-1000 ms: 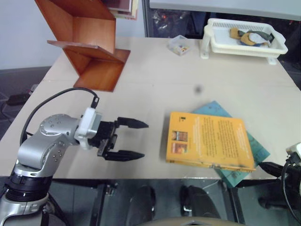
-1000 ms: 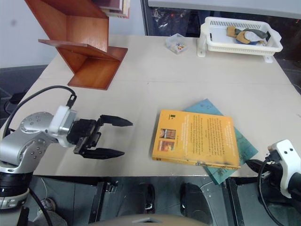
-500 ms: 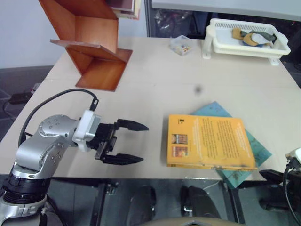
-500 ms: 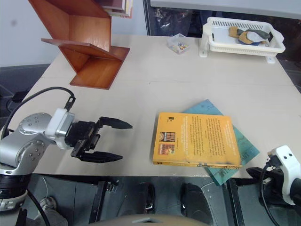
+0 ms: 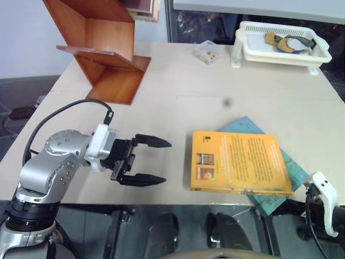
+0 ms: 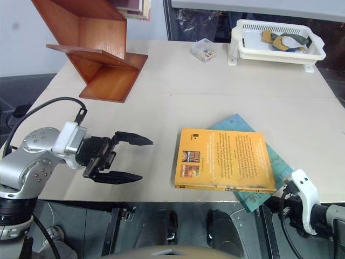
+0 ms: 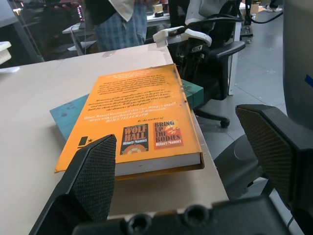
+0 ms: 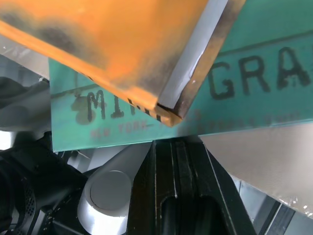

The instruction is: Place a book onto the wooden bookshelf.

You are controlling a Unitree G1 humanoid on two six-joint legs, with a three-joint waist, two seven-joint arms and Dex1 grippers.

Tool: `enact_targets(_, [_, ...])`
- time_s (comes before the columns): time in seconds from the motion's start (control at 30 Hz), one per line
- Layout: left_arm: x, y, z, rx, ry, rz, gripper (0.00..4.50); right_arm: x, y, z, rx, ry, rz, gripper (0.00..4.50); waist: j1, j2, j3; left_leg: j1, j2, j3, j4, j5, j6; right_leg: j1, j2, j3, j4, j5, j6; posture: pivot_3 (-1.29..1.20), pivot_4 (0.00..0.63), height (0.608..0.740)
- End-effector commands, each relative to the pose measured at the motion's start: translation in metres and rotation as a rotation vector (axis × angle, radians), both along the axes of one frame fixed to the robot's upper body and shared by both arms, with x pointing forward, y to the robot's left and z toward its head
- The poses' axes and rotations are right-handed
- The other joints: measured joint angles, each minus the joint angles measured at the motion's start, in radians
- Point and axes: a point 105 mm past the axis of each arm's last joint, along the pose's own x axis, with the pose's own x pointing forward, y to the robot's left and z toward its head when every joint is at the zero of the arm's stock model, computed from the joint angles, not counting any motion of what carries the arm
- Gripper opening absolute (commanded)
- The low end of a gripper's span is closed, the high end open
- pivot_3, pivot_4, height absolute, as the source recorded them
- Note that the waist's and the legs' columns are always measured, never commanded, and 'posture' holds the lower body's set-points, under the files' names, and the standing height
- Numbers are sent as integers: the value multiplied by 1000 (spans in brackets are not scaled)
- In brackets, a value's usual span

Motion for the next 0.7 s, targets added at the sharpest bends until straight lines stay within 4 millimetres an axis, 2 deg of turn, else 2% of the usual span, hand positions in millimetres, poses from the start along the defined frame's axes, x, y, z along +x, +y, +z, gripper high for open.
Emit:
enact_targets(0.03, [-4, 1, 8, -3, -37, 9, 4500, 13, 14, 10, 78, -81, 8, 65, -6, -1, 0, 1, 0, 0, 0, 0, 0, 0, 1, 0, 0, 0, 0, 0, 150, 740])
enact_targets(0.3, [-5, 1, 7, -10, -34, 29, 4500, 26, 37, 18, 182, -110, 53, 65, -52, -2, 1, 6, 1, -10, 1, 0, 0, -1, 3, 2, 1, 4, -5, 0, 150, 740])
enact_targets(0.57, [-4, 3, 7, -9, -32, 40, 4500, 17, 45, 27, 236, -73, 127, 65, -6, 1, 1, 1, -2, -10, -2, -1, -2, -3, 6, 2, -1, 4, -6, 0, 150, 740])
enact_targets(0.7, [-3, 2, 7, -12, -33, 45, 4500, 22, 44, 26, 225, -90, 108, 65, 5, 1, 1, 1, -3, -8, 0, -2, -1, -3, 4, 3, -3, 4, -5, 0, 150, 740])
